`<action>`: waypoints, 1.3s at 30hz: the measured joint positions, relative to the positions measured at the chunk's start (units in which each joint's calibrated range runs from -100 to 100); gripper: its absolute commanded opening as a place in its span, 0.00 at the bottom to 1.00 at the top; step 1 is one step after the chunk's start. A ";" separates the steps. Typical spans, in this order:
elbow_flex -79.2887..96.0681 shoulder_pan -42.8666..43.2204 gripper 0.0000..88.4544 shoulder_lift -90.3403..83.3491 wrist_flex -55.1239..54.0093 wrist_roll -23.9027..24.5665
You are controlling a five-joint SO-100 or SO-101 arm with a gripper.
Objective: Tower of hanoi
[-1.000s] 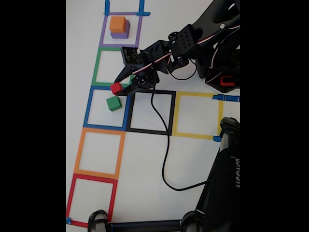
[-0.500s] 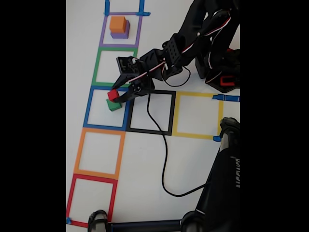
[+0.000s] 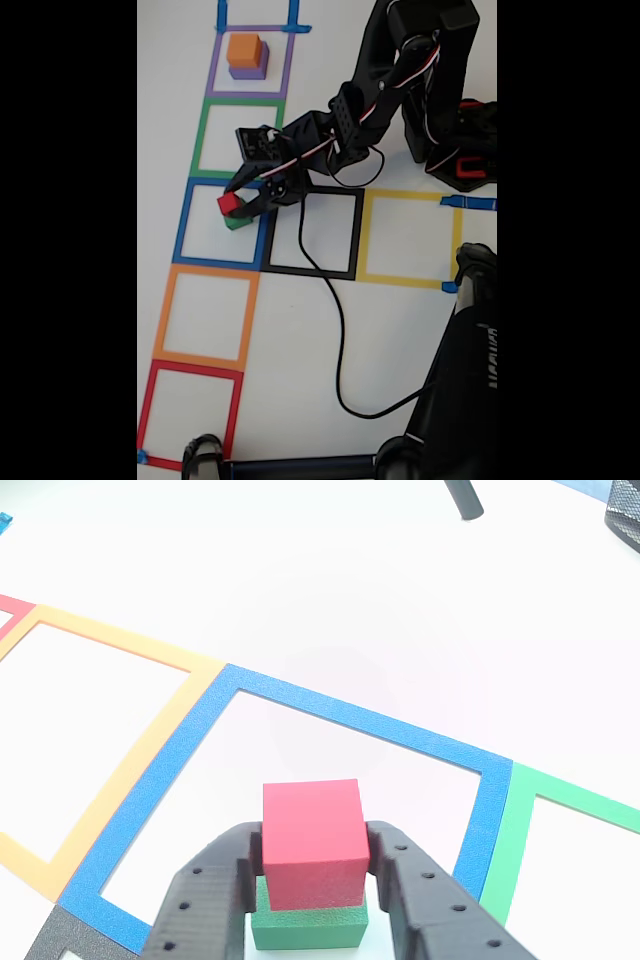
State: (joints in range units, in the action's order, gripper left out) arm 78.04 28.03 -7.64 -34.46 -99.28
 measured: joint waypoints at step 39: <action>-3.10 -2.11 0.19 0.51 -1.85 0.00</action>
State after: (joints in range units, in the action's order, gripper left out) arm 74.94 25.92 -7.13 -36.32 -99.28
